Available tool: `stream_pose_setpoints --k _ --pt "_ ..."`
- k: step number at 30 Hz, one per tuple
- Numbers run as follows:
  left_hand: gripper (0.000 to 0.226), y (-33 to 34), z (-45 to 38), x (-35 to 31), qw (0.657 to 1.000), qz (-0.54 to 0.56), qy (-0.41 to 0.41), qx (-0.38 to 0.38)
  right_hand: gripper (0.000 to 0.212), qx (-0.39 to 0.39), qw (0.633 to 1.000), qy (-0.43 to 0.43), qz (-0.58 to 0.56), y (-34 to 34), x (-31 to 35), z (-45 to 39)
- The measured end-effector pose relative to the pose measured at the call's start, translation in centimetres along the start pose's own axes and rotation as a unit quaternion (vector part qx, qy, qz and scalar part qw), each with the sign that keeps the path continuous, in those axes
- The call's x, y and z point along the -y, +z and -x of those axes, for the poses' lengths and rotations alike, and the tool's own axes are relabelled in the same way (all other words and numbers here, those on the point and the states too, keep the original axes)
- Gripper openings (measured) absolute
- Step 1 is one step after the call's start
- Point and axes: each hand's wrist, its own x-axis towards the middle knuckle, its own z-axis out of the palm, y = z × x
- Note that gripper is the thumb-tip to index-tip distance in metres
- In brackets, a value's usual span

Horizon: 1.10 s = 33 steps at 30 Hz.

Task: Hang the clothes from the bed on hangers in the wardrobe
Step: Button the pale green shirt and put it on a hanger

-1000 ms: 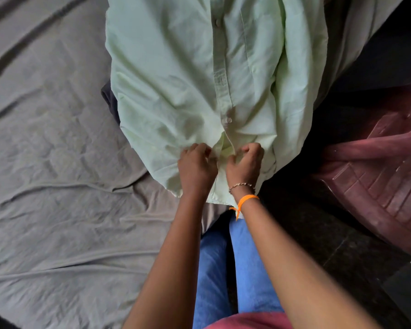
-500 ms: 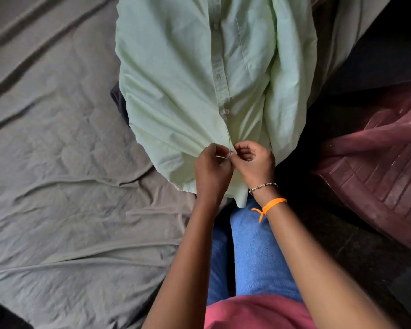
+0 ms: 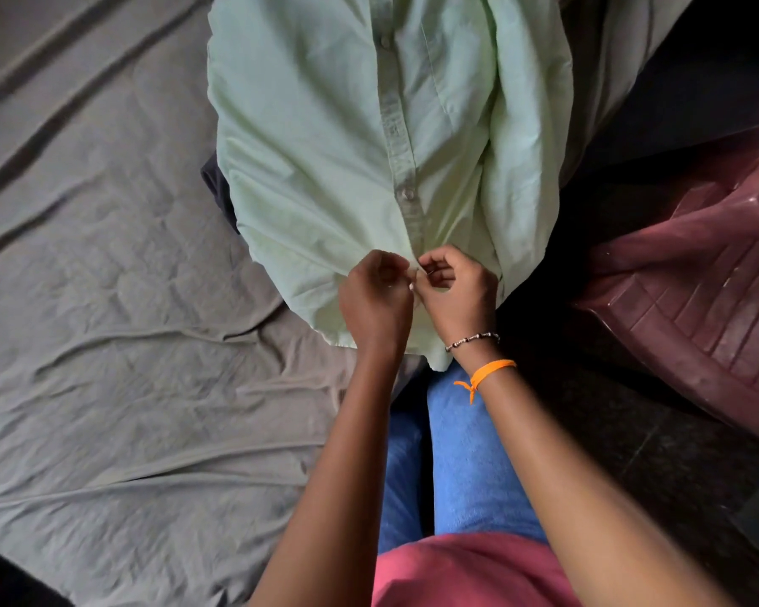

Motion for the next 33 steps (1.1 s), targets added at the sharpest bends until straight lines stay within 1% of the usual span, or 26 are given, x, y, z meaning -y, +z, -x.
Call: stream_pose_setpoints --k 2,4,6,10,15,17,20,23,27,29,31,33 --pt "0.018 -0.1 -0.1 0.4 0.990 0.113 -0.085 0.017 0.010 0.004 0.999 0.041 -0.018 0.1 -0.4 -0.1" --pt "0.021 -0.2 -0.1 0.6 0.979 0.156 -0.123 0.035 0.011 0.004 0.997 0.065 -0.049 0.0 -0.6 -0.1" --pt "0.021 -0.2 -0.1 0.7 0.975 0.169 -0.136 0.044 0.014 0.012 0.995 0.074 -0.070 -0.3 -0.7 0.0" --pt "0.019 -0.1 0.0 0.7 0.965 0.214 -0.149 0.038 0.013 0.042 0.993 0.078 -0.079 -0.6 -0.5 0.0" --pt "0.014 0.0 0.3 0.5 0.931 0.304 -0.195 0.054 0.011 0.046 0.995 0.061 -0.063 -0.9 -0.4 -0.2" --pt "0.013 0.0 0.2 0.6 0.936 0.294 -0.187 0.053 0.011 0.056 0.993 0.069 -0.075 -1.2 -0.4 -0.2" --pt "0.016 -0.1 -0.1 0.8 0.956 0.242 -0.147 0.072 0.024 0.075 0.984 0.095 -0.128 -1.7 -0.6 -0.4" --pt "0.019 -0.2 -0.8 1.1 0.974 0.173 -0.102 0.103 0.028 0.087 0.983 0.108 -0.120 -1.9 -0.6 -0.7" --pt "0.006 -0.6 -1.2 0.8 0.976 0.143 -0.089 0.138 0.031 0.068 0.989 0.089 -0.092 -1.7 -0.3 -0.7" --pt "0.010 -0.6 -1.1 0.5 0.983 0.118 -0.076 0.122 0.030 0.062 0.993 0.066 -0.074 -1.5 -0.1 -0.6" --pt "0.015 -0.5 -1.1 0.2 0.984 0.127 -0.064 0.106 0.032 0.063 0.995 0.048 -0.068 -1.5 0.2 -0.5" --pt "0.014 -0.4 -1.2 0.4 0.984 0.132 -0.060 0.108 0.033 0.066 0.994 0.043 -0.075 -1.7 0.2 -0.5"
